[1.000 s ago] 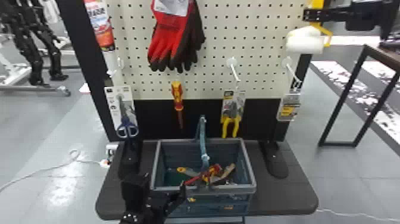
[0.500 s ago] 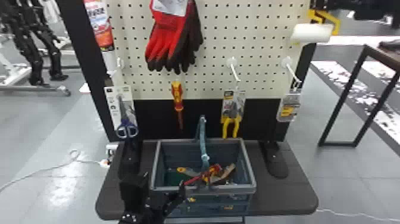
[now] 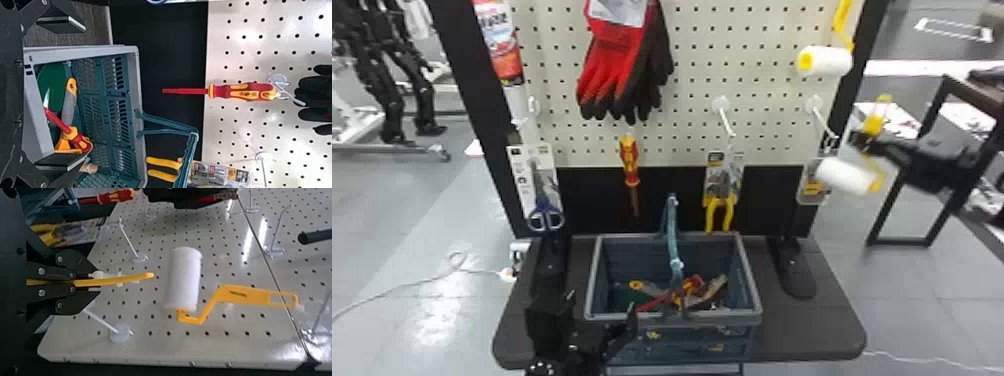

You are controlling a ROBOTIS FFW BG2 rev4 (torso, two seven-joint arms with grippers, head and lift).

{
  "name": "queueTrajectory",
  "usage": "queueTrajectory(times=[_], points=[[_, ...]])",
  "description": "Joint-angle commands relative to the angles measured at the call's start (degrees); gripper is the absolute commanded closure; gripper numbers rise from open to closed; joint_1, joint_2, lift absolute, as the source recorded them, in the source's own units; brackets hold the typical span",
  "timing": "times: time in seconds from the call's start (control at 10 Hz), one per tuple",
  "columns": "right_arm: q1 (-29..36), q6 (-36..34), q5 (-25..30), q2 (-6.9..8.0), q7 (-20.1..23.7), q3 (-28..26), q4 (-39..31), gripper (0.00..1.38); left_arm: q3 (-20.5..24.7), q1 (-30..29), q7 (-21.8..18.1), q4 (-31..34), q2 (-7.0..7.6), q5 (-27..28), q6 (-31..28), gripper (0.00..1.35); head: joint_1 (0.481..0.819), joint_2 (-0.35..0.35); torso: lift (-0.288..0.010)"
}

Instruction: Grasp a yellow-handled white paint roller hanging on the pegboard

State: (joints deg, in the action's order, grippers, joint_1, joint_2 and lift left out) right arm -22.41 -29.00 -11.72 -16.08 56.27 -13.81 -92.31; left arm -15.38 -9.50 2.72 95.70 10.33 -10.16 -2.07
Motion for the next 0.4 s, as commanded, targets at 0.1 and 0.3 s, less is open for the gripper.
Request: queueTrajectory(times=[0.1,0.3], points=[[6.15,-0.71,0.47,8.52,-0.02,3.44,-3.84,1.29,-0.09,0.36,0.0,-0.07,-0.66,-0.47,0.05,0.15,0.549,0.0,-0.1],[5.97,0.52,-0.85,10.45,0.42,8.36,0.82,1.29,-0.88,1.06,0.0,-0.34,-0.05,-0.82,-0.13,0.15,0.549,0.0,-0.1]])
